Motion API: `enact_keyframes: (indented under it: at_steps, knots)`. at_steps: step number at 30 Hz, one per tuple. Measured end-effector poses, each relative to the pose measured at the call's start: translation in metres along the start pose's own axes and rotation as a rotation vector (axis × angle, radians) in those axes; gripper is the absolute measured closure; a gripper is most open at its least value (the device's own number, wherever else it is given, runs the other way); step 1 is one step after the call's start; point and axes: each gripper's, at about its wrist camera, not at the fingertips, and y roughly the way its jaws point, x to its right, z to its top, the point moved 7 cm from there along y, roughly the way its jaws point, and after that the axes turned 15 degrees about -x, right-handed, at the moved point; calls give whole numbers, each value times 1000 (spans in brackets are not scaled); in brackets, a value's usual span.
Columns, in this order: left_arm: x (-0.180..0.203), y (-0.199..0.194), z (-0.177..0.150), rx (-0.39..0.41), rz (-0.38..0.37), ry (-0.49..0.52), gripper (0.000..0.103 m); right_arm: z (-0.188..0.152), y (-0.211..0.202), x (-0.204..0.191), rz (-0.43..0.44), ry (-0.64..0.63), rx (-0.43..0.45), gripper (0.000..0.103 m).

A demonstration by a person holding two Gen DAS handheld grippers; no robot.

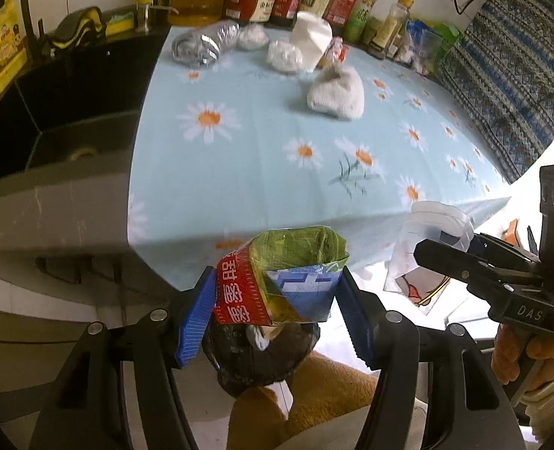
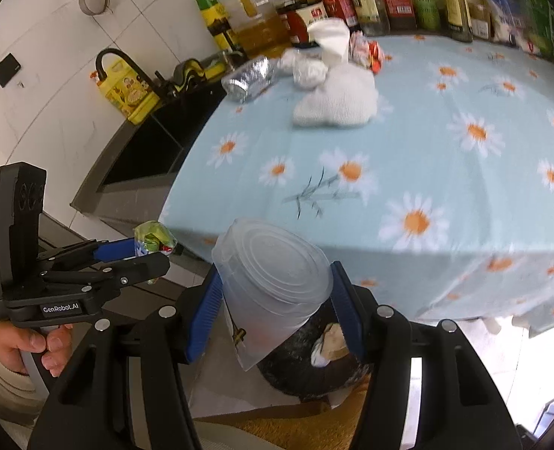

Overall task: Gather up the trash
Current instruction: 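Carry the wrapper and plastic cup down to the bin and release both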

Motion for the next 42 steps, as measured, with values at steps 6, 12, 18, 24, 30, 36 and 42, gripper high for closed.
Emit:
enact_keyframes:
  at_steps: [6, 12, 18, 24, 30, 36, 42]
  knots:
    - [-4, 18, -21, -50, -18, 3, 42, -21, 18, -1, 0, 39, -34, 46]
    - [-5, 41, -42, -116, -33, 10, 42, -40, 41, 2, 3, 79, -79, 46]
    - [-9, 67, -55, -178, -46, 3, 42, -60, 67, 8, 5, 121, -135, 46]
    - [-16, 96, -68, -242, -46, -6, 42, -71, 91, 20, 1, 151, -182, 46]
    - [-23, 126, -79, -301, -46, -26, 42, -77, 114, 29, -1, 168, -225, 46]
    - [-26, 150, -85, -343, -47, -43, 42, -87, 136, 40, 0, 190, -262, 46]
    - [-30, 169, -88, -372, -50, -64, 42, -91, 150, 47, 8, 208, -281, 45]
